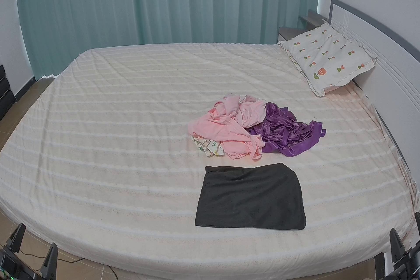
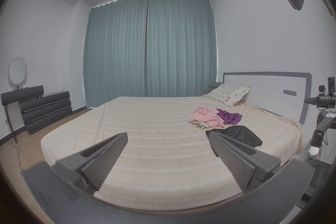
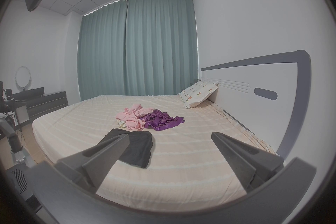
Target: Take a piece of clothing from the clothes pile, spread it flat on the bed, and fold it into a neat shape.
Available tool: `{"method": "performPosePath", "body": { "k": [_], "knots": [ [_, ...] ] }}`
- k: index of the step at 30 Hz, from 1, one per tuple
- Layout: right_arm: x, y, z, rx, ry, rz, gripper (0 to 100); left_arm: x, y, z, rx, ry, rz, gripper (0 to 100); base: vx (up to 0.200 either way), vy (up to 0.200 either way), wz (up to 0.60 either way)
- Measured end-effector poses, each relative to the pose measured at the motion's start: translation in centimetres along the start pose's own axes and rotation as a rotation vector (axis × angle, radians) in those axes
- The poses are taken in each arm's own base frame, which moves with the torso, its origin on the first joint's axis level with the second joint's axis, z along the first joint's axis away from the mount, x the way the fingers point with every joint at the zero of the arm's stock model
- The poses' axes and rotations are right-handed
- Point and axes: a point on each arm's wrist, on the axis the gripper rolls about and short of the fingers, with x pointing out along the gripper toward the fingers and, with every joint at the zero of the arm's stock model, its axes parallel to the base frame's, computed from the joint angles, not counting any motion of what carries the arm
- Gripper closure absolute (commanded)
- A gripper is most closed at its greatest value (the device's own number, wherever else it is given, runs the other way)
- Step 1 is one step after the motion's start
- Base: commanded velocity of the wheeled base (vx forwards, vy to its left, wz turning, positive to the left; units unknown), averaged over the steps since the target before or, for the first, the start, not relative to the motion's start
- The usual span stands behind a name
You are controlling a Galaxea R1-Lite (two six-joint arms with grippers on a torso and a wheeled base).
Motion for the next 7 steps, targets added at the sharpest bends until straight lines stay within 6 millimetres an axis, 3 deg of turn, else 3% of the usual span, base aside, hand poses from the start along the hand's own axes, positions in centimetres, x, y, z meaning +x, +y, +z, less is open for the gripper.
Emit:
{"method": "performPosePath", "body": {
  "k": [7],
  "knots": [
    [0.00,0.00,-0.01,0.000,0.001,0.001,0,0.00,0.00,0.00,0.000,0.000,0.000,0,0.000,0.000,0.00]
  ]
}}
